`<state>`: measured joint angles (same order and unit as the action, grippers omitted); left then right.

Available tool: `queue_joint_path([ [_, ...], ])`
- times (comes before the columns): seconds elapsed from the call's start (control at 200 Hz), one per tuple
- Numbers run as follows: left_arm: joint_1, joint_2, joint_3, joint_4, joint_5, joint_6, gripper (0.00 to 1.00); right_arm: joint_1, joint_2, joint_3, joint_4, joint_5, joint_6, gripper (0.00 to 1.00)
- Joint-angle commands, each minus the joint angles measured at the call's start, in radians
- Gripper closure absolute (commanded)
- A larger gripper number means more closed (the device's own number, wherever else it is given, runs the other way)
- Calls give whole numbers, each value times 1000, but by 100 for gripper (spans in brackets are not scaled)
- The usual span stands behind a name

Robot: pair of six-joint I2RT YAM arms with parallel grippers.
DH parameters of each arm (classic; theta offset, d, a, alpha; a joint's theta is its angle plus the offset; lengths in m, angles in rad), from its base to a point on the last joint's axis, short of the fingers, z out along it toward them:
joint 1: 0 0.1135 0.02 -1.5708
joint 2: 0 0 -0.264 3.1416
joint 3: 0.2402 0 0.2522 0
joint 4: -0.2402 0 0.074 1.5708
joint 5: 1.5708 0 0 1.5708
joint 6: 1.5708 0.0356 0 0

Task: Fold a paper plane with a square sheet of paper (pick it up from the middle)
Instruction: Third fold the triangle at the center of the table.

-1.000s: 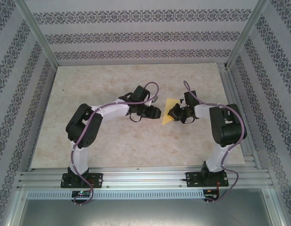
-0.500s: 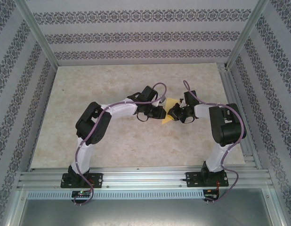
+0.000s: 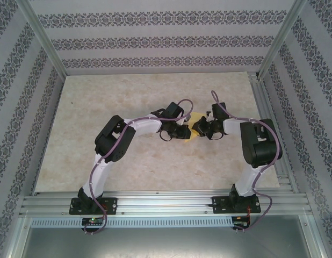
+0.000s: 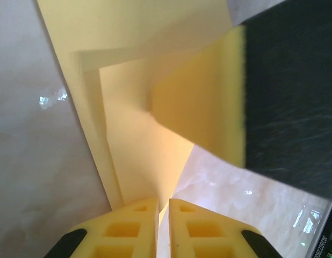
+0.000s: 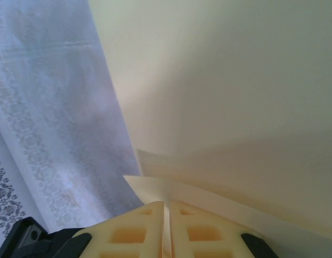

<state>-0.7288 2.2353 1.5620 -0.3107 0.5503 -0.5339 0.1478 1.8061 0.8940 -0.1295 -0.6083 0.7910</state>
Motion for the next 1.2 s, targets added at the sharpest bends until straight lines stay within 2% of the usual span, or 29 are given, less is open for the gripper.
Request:
queue_joint_path([
  [0.0,-8,11,25,10,-32,-10,85,-13,-76,-9,-6,-13,-17,88],
  [0.245,-8,24,21,9,-39,-4,86,-15,-152,-82,-40,51,-28,92],
  [0.4,-8,32,20,10,-39,-3,86,-10,-128,-106,8,22,-18,96],
  [0.799,-8,53,32,-18,-35,15,86,-25,19,-12,-83,112,-89,95],
  [1.054,-8,55,40,-37,-41,30,86,-44,-61,7,-114,103,-101,93],
  [1.194,-8,54,40,-36,-41,27,86,-70,-51,26,-122,84,-114,94],
])
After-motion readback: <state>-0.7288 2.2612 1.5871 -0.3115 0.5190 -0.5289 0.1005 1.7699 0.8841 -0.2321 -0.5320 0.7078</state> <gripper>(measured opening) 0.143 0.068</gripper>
